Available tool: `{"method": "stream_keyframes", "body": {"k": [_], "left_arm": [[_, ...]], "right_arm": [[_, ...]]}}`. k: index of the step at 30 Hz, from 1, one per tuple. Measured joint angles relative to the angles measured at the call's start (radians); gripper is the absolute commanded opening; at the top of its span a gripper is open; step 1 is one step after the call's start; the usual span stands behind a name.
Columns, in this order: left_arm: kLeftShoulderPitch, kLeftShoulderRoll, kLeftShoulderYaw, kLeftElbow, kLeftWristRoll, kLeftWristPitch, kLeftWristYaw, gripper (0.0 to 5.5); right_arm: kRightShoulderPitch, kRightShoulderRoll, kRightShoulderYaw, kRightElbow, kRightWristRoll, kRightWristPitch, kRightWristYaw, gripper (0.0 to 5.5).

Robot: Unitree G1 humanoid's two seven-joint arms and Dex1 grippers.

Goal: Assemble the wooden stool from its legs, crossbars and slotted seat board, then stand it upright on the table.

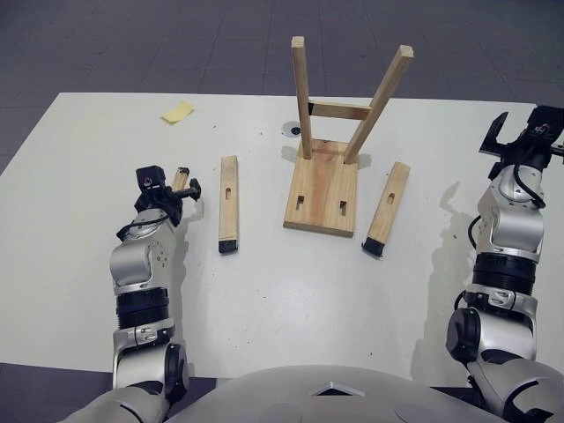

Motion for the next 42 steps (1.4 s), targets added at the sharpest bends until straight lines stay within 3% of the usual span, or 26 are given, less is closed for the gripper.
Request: {"method": "stream_keyframes", "body": {"k": [2, 7, 17, 28, 36, 42], "left_arm": [[-0.011, 0.04, -0.027, 0.046, 0.027, -0.029, -0.033, 5.4], [-0.074, 0.121, -0.082, 0.162, 0.043, -0.063, -0.152, 4.61], [-0.147, 0.206, -0.047, 0.277, -0.035, 0.04, -0.327, 3.13], [-0.177, 0.301, -0.109, 0.324, -0.035, 0.08, -0.464, 1.39], [-0.171, 0.304, -0.128, 0.336, -0.015, 0.034, -0.47, 1.3], [-0.107, 0.193, 0.031, 0.27, -0.092, -0.12, -0.369, 1.3]], "right_arm": [[0.005, 0.011, 0.001, -0.013, 0.004, 0.001, 0.001, 5.38], [0.012, 0.039, 0.011, -0.046, 0.013, 0.009, 0.001, 5.4], [0.022, 0.093, -0.009, -0.169, 0.057, 0.074, -0.01, 5.4], [0.024, 0.159, -0.02, -0.285, 0.075, 0.159, -0.033, 5.4], [0.027, 0.168, -0.028, -0.311, 0.075, 0.18, -0.039, 5.4], [0.028, 0.176, -0.071, -0.347, 0.14, 0.191, -0.016, 5.4]]}}
